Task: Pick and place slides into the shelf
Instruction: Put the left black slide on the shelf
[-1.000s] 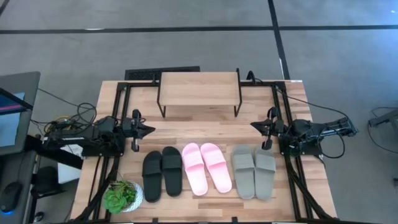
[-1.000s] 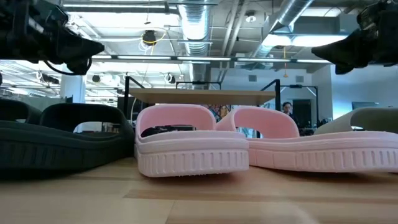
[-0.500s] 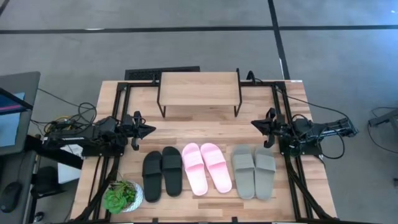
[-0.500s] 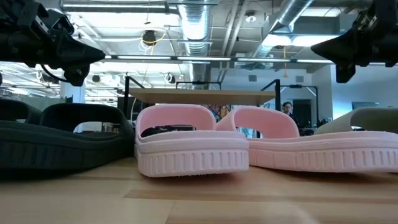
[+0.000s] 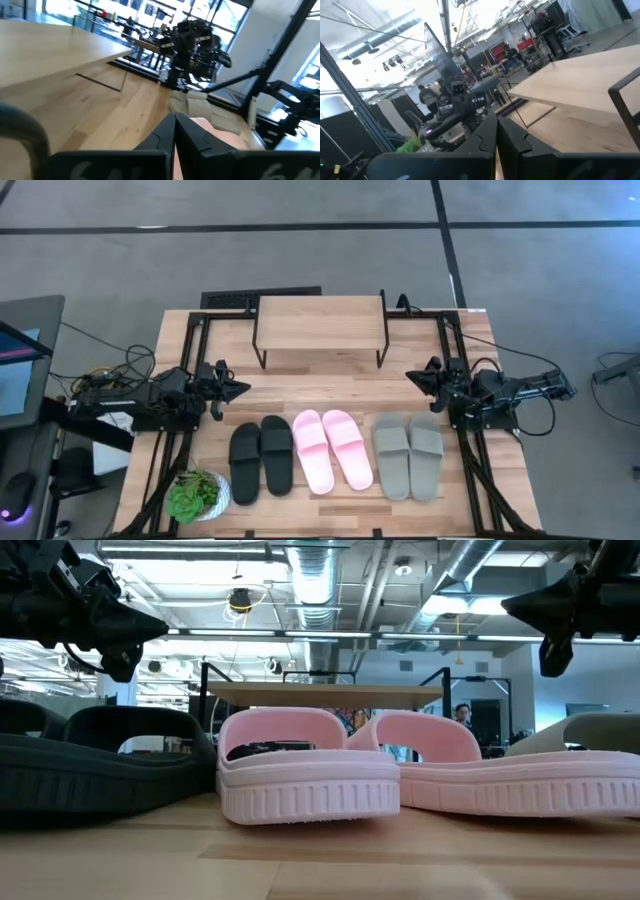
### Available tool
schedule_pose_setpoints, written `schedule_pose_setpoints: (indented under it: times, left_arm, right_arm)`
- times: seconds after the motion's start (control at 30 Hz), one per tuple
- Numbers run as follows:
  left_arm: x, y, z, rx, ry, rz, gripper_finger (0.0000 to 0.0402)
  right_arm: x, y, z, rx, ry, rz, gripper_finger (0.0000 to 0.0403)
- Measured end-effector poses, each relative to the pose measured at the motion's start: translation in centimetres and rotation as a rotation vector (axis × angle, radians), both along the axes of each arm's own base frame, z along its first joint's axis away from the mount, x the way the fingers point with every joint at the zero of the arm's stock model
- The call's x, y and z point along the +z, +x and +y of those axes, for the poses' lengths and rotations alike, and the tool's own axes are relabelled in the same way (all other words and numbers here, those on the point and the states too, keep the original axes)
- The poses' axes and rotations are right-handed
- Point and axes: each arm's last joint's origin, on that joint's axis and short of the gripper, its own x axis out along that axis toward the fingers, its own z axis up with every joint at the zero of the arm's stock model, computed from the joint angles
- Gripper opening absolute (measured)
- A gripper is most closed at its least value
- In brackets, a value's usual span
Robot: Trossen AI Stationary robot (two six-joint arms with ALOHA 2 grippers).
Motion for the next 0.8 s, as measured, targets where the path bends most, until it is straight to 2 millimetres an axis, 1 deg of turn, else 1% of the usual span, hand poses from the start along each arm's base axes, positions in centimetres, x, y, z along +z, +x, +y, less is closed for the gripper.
schedule_pose_setpoints:
  times: [0.13,0.17,0.23,0.3,0.37,0.43,0.53,0.6,0.7,0.8]
  left_arm:
    - [0.1,0.0,-0.1,-0.034,0.045,-0.006,0.0]
    - [0.2,0.0,-0.1,-0.021,0.067,-0.011,0.0]
    - [0.3,0.0,0.0,-0.006,0.057,-0.023,0.0]
    - [0.2,0.0,0.0,-0.012,0.048,-0.016,0.0]
    - [0.0,0.0,-0.1,-0.043,0.064,0.008,0.0]
    - [0.0,0.1,-0.2,-0.068,0.068,0.009,0.0]
    - [-0.1,0.1,-0.2,-0.071,0.079,0.013,0.0]
    - [-0.1,0.1,-0.3,-0.075,0.097,0.018,0.0]
    - [-0.1,0.1,-0.3,-0.08,0.126,0.02,0.0]
    - [-0.1,0.1,-0.3,-0.064,0.133,0.02,0.0]
  right_arm:
    - [0.4,-0.1,-0.1,-0.025,-0.059,-0.02,0.0]
    - [0.6,-0.1,-0.2,-0.03,-0.046,-0.045,0.0]
    - [1.0,-0.2,-0.2,-0.009,0.003,-0.106,0.0]
    - [1.3,-0.2,0.0,0.102,-0.035,-0.122,0.0]
    - [2.0,-0.3,0.5,0.243,-0.078,-0.183,0.0]
    - [2.6,-0.1,0.9,0.315,-0.107,-0.218,0.0]
    - [2.3,0.8,1.7,0.363,-0.18,-0.126,0.0]
    - [3.1,1.5,2.2,0.368,-0.245,-0.089,0.0]
    - [4.0,2.9,3.0,0.355,-0.361,0.012,0.0]
    - [6.0,4.6,3.9,0.363,-0.478,0.037,0.0]
